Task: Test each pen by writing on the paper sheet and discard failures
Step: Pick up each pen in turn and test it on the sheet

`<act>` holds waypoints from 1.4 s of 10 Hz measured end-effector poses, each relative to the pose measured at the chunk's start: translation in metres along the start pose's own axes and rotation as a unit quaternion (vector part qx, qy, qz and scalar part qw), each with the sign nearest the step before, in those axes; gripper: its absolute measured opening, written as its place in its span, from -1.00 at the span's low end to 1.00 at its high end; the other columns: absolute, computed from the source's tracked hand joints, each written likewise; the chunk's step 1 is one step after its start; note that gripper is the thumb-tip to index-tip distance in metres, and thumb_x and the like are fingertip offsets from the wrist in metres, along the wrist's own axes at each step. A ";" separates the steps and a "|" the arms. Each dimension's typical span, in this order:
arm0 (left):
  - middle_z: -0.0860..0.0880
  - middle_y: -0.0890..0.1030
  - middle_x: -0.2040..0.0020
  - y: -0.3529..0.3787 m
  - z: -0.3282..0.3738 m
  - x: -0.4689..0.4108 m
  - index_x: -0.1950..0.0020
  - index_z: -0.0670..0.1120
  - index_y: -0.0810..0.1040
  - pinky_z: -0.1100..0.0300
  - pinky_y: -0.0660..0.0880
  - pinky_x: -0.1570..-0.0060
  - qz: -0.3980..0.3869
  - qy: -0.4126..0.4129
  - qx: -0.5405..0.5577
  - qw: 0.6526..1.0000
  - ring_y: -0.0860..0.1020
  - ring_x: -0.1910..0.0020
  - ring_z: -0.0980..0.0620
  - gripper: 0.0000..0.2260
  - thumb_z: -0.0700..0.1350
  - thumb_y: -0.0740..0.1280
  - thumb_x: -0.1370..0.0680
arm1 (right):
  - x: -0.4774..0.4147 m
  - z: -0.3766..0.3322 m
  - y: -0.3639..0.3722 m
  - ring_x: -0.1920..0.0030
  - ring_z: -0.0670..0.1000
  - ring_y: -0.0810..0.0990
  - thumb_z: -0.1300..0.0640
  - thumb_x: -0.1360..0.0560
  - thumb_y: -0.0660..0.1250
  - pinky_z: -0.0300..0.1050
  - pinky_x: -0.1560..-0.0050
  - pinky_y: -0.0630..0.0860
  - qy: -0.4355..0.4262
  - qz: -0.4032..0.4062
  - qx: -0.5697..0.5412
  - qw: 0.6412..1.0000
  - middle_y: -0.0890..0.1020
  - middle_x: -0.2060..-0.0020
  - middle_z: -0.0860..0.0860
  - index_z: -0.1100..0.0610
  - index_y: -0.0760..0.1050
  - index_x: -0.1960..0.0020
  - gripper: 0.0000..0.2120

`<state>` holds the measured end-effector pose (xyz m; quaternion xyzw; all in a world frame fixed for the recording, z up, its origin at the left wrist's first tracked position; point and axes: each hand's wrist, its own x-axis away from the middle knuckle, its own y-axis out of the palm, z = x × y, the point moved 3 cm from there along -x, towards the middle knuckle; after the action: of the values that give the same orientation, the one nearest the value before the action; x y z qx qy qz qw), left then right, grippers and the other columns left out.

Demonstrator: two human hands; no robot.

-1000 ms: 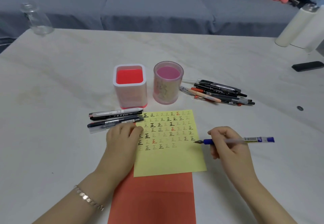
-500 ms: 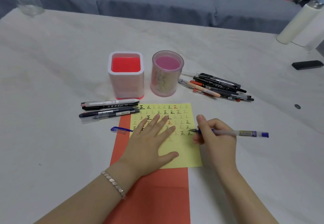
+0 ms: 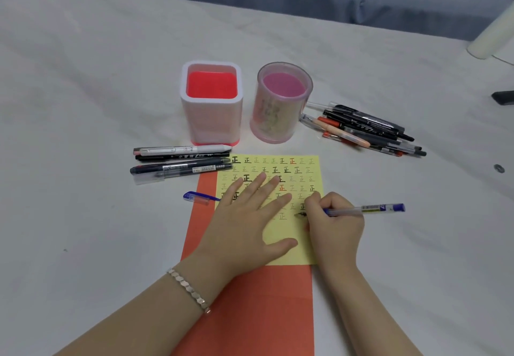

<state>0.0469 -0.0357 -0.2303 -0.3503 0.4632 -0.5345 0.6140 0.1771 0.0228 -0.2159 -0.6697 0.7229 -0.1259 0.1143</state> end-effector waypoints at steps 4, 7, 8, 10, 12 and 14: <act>0.00 0.40 -0.40 0.000 0.000 0.000 -0.31 0.09 0.47 -0.05 0.08 -0.35 0.006 -0.005 0.009 1.000 0.29 -0.42 0.01 -0.41 0.34 0.15 -0.37 | 0.000 0.001 0.004 0.49 0.00 0.34 0.11 -0.35 0.29 -0.23 0.44 0.26 -0.032 -0.019 0.036 0.999 0.42 0.54 0.25 0.27 0.31 0.48 -0.67; 0.01 0.39 -0.41 0.000 0.000 0.000 -0.32 0.10 0.46 -0.04 0.07 -0.35 0.003 -0.006 0.005 1.000 0.28 -0.42 0.01 -0.40 0.34 0.14 -0.37 | 0.000 0.002 0.003 0.52 -0.06 0.28 0.09 -0.32 0.23 -0.24 0.45 0.21 -0.045 0.012 0.047 0.998 0.34 0.61 0.00 0.09 0.21 0.55 -0.68; 0.01 0.39 -0.40 -0.001 0.000 0.000 -0.32 0.09 0.46 -0.04 0.07 -0.34 0.002 -0.007 0.006 1.000 0.28 -0.42 0.01 -0.40 0.34 0.14 -0.37 | -0.001 0.002 0.003 0.50 -0.05 0.30 0.10 -0.31 0.24 -0.21 0.44 0.24 -0.038 -0.001 0.035 0.999 0.37 0.58 0.17 0.20 0.25 0.52 -0.69; 0.00 0.39 -0.41 -0.001 0.000 0.000 -0.32 0.09 0.46 -0.05 0.08 -0.34 0.002 -0.010 0.016 1.000 0.27 -0.43 0.01 -0.40 0.34 0.14 -0.37 | -0.001 0.002 0.003 0.51 -0.09 0.27 0.16 -0.34 0.28 -0.29 0.47 0.21 -0.037 -0.007 0.035 0.999 0.32 0.60 0.12 0.19 0.23 0.53 -0.67; 0.00 0.39 -0.41 -0.002 0.000 0.000 -0.32 0.09 0.46 -0.05 0.07 -0.34 0.003 -0.010 0.018 1.000 0.28 -0.43 0.01 -0.40 0.34 0.14 -0.37 | -0.002 0.005 0.002 0.52 -0.09 0.25 0.32 -0.38 0.30 -0.37 0.51 0.17 -0.029 0.007 0.017 0.999 0.27 0.64 -0.05 0.13 0.21 0.54 -0.60; 0.00 0.39 -0.41 -0.001 0.001 0.000 -0.32 0.09 0.46 -0.05 0.07 -0.34 0.005 -0.009 0.014 1.000 0.28 -0.42 0.00 -0.40 0.34 0.14 -0.37 | -0.001 0.004 0.002 0.53 -0.10 0.26 0.34 -0.39 0.30 -0.36 0.50 0.18 -0.047 0.012 0.024 0.999 0.28 0.66 -0.07 0.11 0.19 0.55 -0.57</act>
<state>0.0471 -0.0360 -0.2287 -0.3439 0.4522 -0.5348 0.6255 0.1767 0.0234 -0.2208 -0.6634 0.7213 -0.1102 0.1657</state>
